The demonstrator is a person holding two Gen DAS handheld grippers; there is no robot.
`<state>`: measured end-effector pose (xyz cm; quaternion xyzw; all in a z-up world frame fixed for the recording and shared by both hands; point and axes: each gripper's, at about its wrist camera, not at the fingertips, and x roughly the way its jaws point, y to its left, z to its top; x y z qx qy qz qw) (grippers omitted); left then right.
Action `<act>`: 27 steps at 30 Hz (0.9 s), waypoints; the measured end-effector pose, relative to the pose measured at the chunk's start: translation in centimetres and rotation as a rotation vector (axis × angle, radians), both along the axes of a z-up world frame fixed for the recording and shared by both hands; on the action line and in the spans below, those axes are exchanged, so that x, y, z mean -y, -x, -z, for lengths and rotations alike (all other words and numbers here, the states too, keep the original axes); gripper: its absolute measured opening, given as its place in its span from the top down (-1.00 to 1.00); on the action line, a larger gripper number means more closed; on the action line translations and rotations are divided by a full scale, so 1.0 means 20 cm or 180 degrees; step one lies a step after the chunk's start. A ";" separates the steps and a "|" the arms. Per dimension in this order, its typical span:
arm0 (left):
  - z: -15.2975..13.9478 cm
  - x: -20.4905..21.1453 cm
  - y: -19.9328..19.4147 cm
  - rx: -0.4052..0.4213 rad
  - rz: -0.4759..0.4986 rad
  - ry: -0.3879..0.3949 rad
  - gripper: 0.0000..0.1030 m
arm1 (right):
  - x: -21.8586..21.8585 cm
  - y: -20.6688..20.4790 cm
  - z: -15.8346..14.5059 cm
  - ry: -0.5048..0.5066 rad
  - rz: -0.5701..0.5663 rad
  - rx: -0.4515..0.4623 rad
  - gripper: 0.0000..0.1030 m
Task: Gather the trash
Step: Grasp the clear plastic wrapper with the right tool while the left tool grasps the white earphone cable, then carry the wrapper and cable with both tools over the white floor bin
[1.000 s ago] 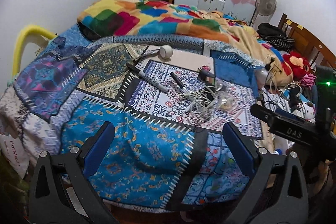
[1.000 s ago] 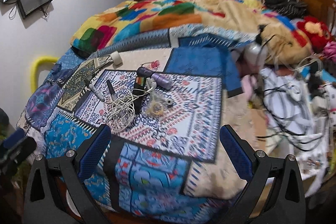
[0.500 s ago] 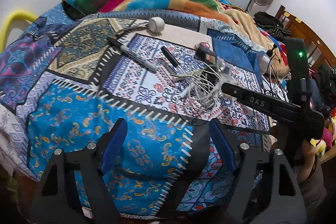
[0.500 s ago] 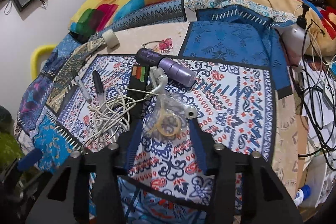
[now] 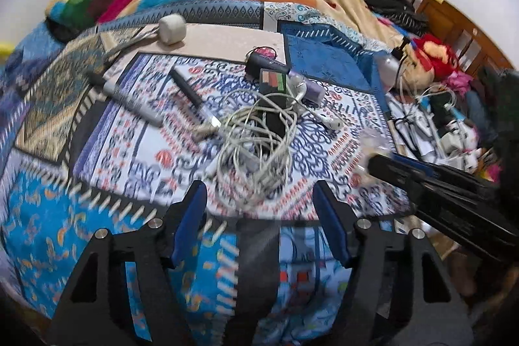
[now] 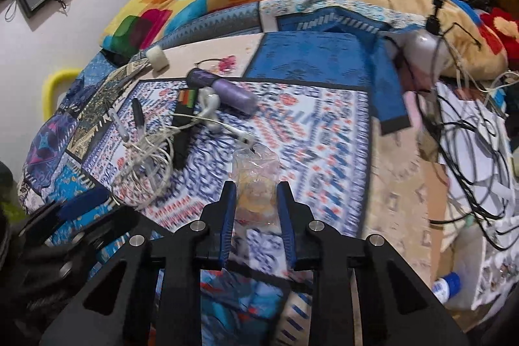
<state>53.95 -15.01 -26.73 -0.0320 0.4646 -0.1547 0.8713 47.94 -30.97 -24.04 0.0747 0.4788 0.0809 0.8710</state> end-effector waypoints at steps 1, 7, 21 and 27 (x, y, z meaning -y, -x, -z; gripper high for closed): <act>0.00 0.01 -0.01 0.0021 0.0014 -0.0011 -0.24 | 0.02 0.01 -0.01 -0.0028 0.0001 -0.0011 0.54; 0.01 0.02 -0.10 -0.0112 -0.0023 0.0073 0.86 | 0.09 0.06 -0.07 -0.0025 0.0066 0.0056 0.54; -0.41 -0.02 0.05 0.0325 -0.0088 0.0198 0.92 | 0.12 0.19 -0.31 -0.0034 0.0101 0.0374 0.54; -0.63 -0.08 0.20 0.0540 -0.0139 0.0234 0.92 | 0.10 0.29 -0.47 -0.0035 0.0088 0.0544 0.55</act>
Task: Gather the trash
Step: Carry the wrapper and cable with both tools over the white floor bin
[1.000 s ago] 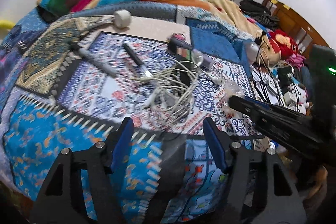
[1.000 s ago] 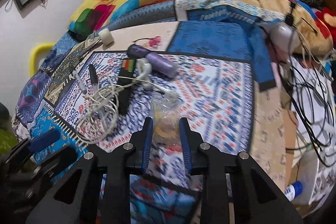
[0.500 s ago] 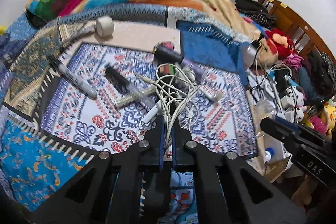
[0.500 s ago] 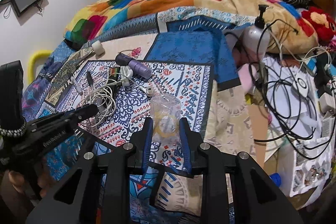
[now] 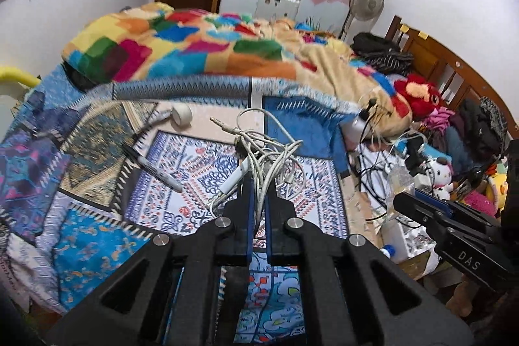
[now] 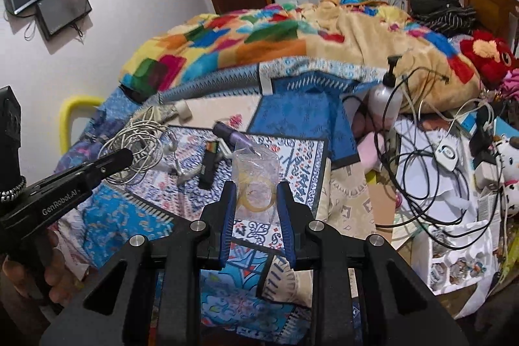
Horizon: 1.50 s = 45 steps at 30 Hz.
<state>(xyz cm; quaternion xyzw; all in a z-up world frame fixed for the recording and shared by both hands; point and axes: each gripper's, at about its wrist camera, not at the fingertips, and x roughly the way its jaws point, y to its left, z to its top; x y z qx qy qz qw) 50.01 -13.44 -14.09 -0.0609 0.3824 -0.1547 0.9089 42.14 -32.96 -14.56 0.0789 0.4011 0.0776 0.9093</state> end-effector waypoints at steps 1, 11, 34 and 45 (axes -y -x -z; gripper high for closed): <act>-0.03 -0.02 0.03 0.0028 -0.0010 0.0018 0.92 | -0.01 0.02 -0.03 0.0013 0.0002 0.0041 0.55; -0.27 -0.19 0.32 0.0278 -0.0146 0.0035 0.92 | -0.10 0.24 -0.25 0.0095 -0.0059 0.0280 0.55; -0.03 -0.90 0.72 -0.0067 -0.0912 -0.0169 0.92 | -0.58 0.42 -0.22 0.0264 -0.0637 0.0171 0.55; -0.04 -1.25 1.17 -0.0042 -0.1187 -0.0408 0.92 | -1.04 0.61 -0.24 0.0329 -0.1171 0.0183 0.55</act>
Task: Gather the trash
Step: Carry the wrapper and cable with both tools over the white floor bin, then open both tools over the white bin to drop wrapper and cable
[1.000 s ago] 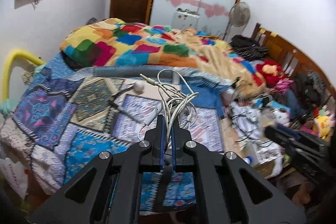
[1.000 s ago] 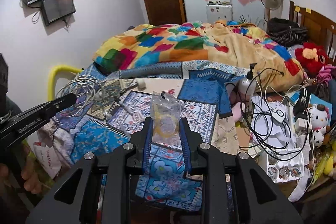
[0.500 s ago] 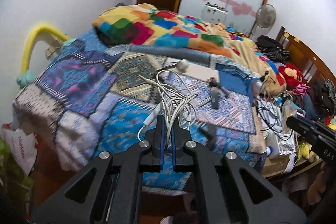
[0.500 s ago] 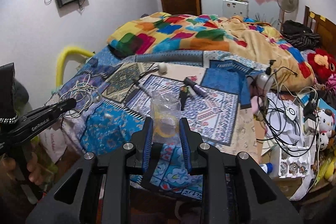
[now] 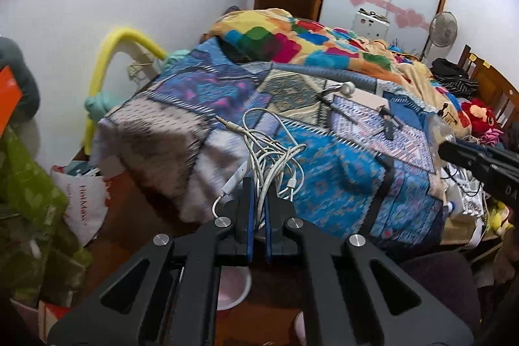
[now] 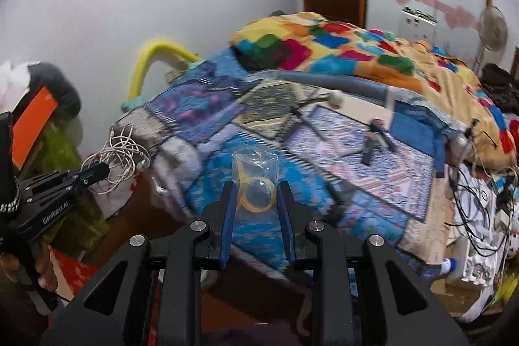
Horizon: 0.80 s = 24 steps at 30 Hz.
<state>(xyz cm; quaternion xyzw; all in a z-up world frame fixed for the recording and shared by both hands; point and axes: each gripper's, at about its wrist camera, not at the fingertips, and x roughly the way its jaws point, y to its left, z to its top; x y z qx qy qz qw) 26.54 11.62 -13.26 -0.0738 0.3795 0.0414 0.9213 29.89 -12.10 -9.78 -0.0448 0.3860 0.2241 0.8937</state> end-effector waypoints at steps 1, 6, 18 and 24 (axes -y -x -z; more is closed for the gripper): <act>0.01 -0.03 0.04 -0.0004 -0.0019 0.0010 0.92 | -0.04 0.02 0.00 0.0011 -0.0044 0.0006 0.55; 0.08 -0.14 0.20 -0.0081 -0.0122 0.0057 0.92 | -0.23 0.12 0.01 0.0014 -0.0279 0.0014 0.55; 0.38 -0.25 0.37 -0.0472 -0.0290 0.0085 0.92 | -0.57 0.21 0.25 0.0184 -0.0762 -0.0331 0.55; 0.56 -0.32 0.38 -0.0719 -0.0552 0.0262 0.92 | -0.75 0.22 0.46 0.0379 -0.0956 -0.0600 0.55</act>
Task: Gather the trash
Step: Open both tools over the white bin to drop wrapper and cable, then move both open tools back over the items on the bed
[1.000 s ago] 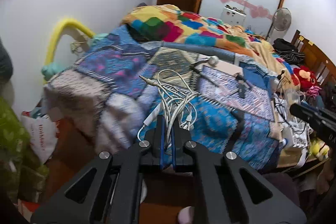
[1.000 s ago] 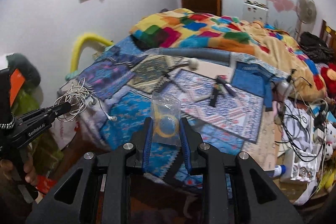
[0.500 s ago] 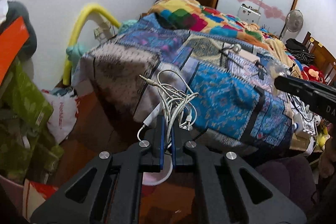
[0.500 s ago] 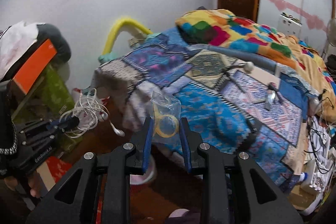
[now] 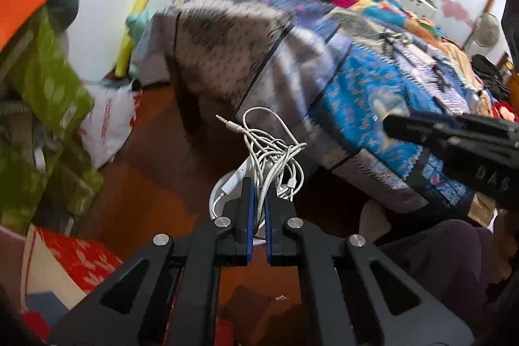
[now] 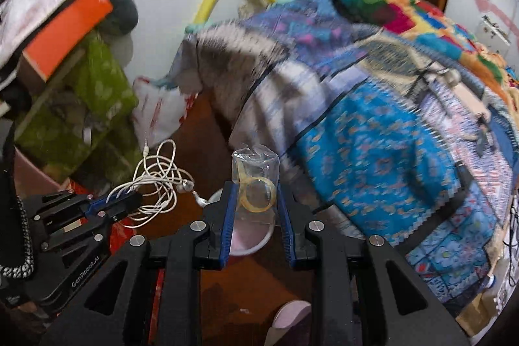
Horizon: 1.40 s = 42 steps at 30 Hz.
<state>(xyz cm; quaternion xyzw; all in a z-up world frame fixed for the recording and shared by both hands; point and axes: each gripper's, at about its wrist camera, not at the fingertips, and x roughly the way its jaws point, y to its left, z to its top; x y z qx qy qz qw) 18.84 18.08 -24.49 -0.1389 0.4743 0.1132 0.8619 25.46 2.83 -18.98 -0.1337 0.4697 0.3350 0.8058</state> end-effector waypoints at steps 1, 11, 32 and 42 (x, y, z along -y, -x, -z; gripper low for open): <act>0.03 -0.01 -0.01 -0.0060 -0.0026 0.0033 0.92 | -0.03 0.00 0.05 0.0049 -0.0042 -0.0066 0.55; 0.18 -0.11 -0.06 -0.0289 -0.0199 0.0104 0.92 | -0.23 -0.07 0.26 0.0110 -0.0356 -0.0490 0.45; 0.21 -0.08 -0.25 -0.0369 -0.0146 0.0243 0.10 | -0.02 -0.17 0.20 0.0194 0.0114 -0.0425 -0.04; -0.10 0.00 -0.09 -0.0004 -0.0193 0.0054 0.10 | 0.10 -0.07 -0.01 -0.0008 0.0081 -0.0135 -0.04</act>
